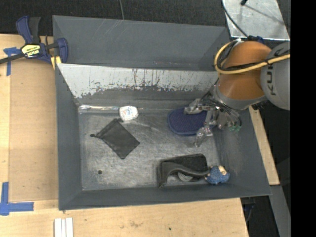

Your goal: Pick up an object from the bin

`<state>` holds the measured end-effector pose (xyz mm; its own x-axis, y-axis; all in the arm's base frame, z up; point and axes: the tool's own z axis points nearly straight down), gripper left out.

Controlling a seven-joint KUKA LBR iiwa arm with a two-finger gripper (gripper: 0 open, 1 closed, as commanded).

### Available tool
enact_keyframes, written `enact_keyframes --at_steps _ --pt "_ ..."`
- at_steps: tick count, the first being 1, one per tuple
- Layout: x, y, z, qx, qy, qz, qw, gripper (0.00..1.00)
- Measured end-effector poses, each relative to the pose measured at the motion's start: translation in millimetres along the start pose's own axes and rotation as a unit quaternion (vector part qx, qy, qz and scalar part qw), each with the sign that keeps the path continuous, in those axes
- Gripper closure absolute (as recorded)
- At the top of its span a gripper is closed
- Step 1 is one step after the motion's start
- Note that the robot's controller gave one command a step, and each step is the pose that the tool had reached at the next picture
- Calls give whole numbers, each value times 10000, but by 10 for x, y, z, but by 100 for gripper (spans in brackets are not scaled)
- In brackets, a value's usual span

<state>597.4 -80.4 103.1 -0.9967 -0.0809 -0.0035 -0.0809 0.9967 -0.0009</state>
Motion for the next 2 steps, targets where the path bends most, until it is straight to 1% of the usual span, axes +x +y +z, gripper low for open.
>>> enact_keyframes --at_steps 1,2 --pt "412 -48 36 10 -61 -241 9997 0" --pt "131 35 258 39 -48 -707 9975 0"
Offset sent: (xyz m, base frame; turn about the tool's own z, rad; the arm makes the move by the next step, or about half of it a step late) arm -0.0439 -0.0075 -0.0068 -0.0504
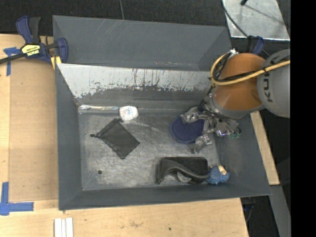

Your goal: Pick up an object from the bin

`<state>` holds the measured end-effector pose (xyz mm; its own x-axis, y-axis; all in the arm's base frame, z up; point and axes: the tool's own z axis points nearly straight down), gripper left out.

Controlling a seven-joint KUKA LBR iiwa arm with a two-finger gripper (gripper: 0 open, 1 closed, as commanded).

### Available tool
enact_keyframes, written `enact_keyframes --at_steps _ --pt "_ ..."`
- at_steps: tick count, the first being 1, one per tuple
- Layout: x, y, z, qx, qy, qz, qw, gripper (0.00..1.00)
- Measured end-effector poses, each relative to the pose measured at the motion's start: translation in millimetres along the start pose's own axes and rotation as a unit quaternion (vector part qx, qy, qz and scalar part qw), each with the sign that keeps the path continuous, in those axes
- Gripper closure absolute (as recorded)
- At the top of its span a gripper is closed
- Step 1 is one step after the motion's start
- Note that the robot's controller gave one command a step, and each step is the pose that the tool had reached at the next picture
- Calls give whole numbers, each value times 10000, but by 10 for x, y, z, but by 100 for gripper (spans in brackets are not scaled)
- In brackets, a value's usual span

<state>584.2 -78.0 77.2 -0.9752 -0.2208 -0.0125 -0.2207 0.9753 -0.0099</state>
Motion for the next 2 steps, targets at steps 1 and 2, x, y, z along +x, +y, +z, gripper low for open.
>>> enact_keyframes --at_steps 1,2 --pt "-60 3 -48 18 -118 -4 9999 100" --pt "152 62 -1110 -42 10 -2674 9636 100"
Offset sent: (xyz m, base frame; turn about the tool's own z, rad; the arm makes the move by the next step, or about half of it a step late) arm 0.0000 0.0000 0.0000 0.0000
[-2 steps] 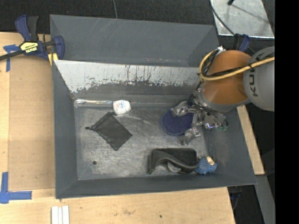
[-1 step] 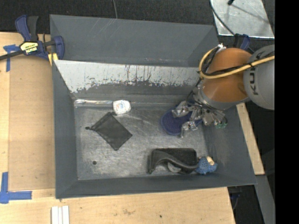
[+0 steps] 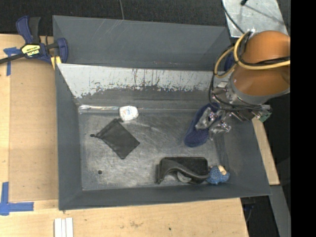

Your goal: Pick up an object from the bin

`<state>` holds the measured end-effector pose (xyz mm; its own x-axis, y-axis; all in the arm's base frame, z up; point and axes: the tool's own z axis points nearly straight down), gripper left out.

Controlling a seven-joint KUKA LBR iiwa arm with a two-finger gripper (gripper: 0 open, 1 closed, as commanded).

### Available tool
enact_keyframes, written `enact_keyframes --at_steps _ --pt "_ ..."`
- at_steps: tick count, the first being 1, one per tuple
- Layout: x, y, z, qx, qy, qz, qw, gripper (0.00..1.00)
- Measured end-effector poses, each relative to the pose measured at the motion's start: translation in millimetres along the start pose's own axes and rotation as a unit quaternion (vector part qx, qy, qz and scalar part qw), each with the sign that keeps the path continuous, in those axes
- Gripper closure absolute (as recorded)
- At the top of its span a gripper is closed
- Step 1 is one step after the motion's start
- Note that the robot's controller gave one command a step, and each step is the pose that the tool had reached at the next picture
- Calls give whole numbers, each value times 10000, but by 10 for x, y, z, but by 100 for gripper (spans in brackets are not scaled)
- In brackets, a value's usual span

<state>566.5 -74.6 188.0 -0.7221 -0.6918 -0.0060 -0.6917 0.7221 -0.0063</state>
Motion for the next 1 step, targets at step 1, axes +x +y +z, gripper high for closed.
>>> enact_keyframes --at_steps 1 --pt "-38 351 -963 4 -9 -867 9962 100"
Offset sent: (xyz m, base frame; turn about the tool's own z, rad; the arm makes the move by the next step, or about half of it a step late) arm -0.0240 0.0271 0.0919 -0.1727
